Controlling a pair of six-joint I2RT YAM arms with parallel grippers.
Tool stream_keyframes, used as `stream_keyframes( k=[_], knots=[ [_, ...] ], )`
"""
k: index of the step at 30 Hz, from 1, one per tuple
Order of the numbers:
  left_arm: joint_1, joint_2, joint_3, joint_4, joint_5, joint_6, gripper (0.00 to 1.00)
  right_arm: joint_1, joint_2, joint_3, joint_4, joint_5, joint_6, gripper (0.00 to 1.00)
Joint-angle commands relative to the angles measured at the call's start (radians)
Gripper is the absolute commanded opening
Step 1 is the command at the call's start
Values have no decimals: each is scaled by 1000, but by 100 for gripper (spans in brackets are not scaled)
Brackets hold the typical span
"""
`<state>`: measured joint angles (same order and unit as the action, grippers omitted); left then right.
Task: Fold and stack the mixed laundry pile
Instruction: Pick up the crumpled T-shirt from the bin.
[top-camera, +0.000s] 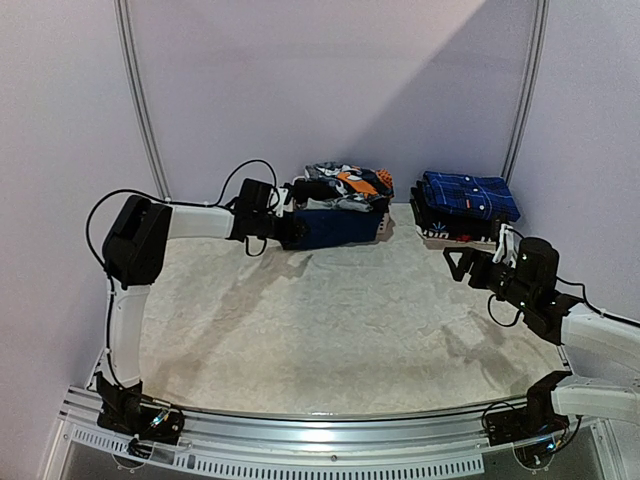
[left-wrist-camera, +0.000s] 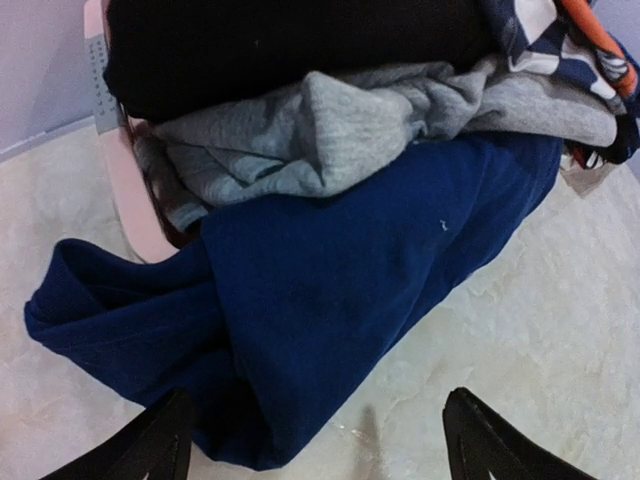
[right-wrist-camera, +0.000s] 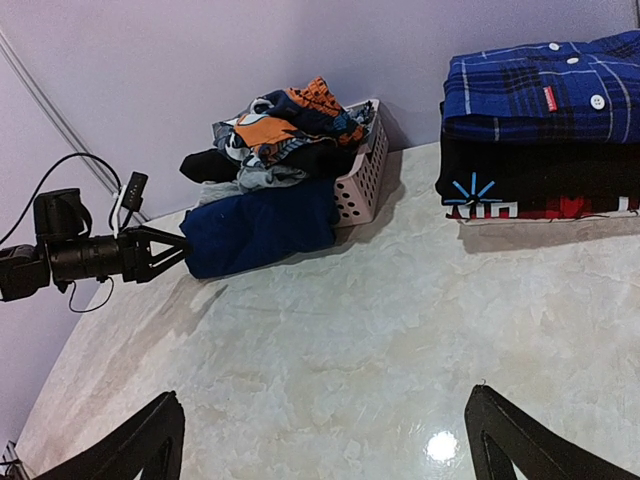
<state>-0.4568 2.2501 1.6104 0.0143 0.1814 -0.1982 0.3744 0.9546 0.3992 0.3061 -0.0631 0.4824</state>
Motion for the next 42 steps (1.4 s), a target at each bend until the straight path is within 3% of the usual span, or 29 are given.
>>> stream_keyframes(
  k=[1,3,6,10,23,42],
  knots=[
    [8,69,56,-41,77,-69,82,7,6,22,-1,-20,-5,99],
    [8,89,81,-43,92,-84,70,5,7,23,-2,-26,-4,99],
    [9,101,103,-41,112,-95,35,6,2,23,-5,-30,-1,99],
    [6,78,84,-32,144,-110,0,6,-9,20,-9,-36,2,99],
    [-24,-162,-64,19,194,-132,0,5,-20,21,-5,-55,12,99],
    [-57,-409,-85,-47,267,-163,0,6,-20,21,-13,-43,4,99]
  ],
)
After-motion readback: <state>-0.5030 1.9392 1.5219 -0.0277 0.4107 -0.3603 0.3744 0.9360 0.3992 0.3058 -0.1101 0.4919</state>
